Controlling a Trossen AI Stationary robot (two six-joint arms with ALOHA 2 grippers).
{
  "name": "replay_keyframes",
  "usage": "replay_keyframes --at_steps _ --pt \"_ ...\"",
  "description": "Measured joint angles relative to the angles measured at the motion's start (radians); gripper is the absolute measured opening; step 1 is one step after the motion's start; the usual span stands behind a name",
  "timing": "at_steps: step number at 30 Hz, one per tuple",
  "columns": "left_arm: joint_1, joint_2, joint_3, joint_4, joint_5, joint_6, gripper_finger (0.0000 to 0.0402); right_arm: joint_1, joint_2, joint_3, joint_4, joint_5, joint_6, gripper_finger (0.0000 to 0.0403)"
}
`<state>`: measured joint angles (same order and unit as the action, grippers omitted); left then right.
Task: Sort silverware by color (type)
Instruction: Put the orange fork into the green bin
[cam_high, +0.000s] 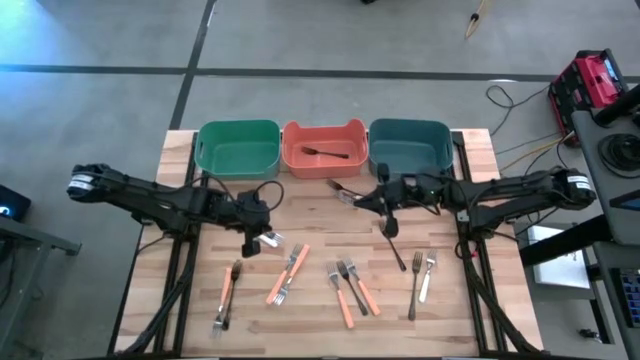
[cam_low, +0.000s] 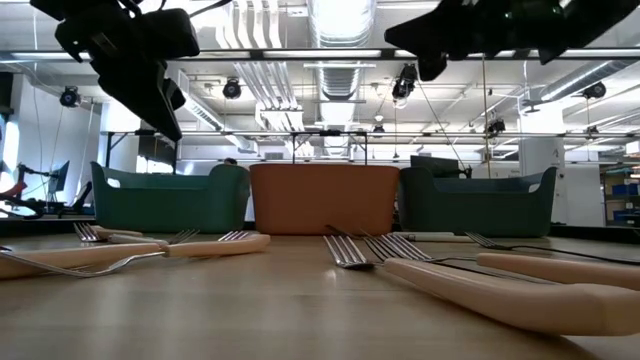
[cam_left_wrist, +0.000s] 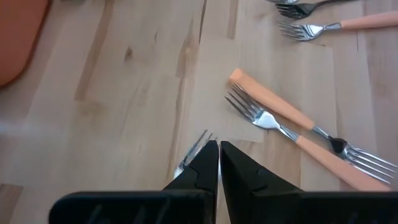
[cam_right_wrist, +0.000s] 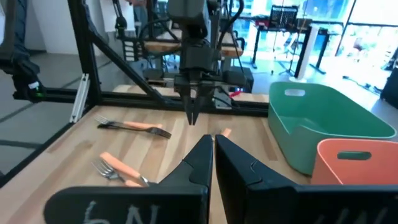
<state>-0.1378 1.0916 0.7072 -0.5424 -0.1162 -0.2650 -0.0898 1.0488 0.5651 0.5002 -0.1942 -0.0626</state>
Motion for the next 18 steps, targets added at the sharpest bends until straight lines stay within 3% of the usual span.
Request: replay_keyframes --at_steps 10,18 --pt "-0.005 -0.002 -0.001 -0.005 0.003 0.018 0.0000 -0.008 -0.038 -0.054 0.040 0.006 -0.028 0.0009" --pt "-0.005 -0.002 -0.001 -0.016 0.003 0.106 0.0000 -0.064 -0.148 -0.103 0.036 0.012 -0.035 0.0009"
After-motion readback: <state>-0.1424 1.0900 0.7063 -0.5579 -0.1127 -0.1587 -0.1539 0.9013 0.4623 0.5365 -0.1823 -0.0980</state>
